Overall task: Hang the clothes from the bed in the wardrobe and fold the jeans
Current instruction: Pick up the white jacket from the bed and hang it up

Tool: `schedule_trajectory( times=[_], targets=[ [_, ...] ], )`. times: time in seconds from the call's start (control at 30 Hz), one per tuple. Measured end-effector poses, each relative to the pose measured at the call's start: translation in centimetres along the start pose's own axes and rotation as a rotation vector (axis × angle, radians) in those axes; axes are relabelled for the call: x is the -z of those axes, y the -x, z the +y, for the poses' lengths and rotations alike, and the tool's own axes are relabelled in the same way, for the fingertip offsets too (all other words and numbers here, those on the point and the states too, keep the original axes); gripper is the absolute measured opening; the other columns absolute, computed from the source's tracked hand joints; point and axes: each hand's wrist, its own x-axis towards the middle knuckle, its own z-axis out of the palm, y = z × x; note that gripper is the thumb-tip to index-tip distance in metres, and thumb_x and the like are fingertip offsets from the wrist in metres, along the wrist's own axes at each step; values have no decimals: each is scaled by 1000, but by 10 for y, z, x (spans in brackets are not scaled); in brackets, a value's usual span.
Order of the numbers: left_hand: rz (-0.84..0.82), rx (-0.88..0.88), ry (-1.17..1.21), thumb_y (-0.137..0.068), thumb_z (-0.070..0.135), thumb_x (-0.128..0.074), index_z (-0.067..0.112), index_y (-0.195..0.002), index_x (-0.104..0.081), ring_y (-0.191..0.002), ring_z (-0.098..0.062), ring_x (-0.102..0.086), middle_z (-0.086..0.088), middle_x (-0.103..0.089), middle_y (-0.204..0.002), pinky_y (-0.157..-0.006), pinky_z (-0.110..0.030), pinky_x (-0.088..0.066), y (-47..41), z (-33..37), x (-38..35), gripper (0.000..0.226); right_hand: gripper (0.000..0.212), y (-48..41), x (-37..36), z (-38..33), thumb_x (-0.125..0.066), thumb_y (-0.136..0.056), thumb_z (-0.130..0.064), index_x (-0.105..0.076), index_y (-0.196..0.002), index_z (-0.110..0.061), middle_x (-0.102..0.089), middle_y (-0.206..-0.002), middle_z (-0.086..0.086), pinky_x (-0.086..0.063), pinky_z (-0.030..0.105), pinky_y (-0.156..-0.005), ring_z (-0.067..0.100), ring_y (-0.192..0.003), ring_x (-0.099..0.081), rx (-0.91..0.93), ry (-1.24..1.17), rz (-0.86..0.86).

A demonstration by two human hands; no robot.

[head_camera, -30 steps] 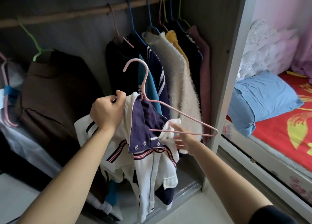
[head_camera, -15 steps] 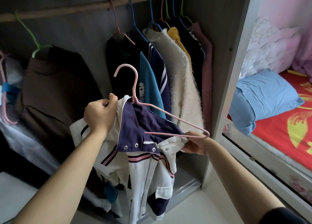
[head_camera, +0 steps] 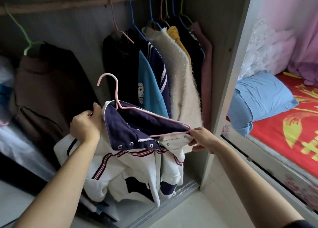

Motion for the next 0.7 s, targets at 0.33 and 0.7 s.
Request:
schedule_trajectory(
  times=[0.33,0.7],
  targets=[
    [47,-229,28,-93,45,-45,-4,-62,-62,-50,-42,-45,-31,-55,-58,-51,-35,-27,6,1,3,61,27,5,13,-2,-40,-91,-8,-64,-86,2,-66,-58,8,-57,31,-55,19,-54,-64,83,-53,71],
    [-86,-481,22,-99,47,-32,3,-61,-65,-52,-47,-58,-24,-59,-55,-53,-35,-36,24,-6,2,67,26,2,14,-8,-37,-90,-19,-54,-72,-12,-58,-79,5,-37,29,-50,25,-74,-54,239,143,494]
  ],
)
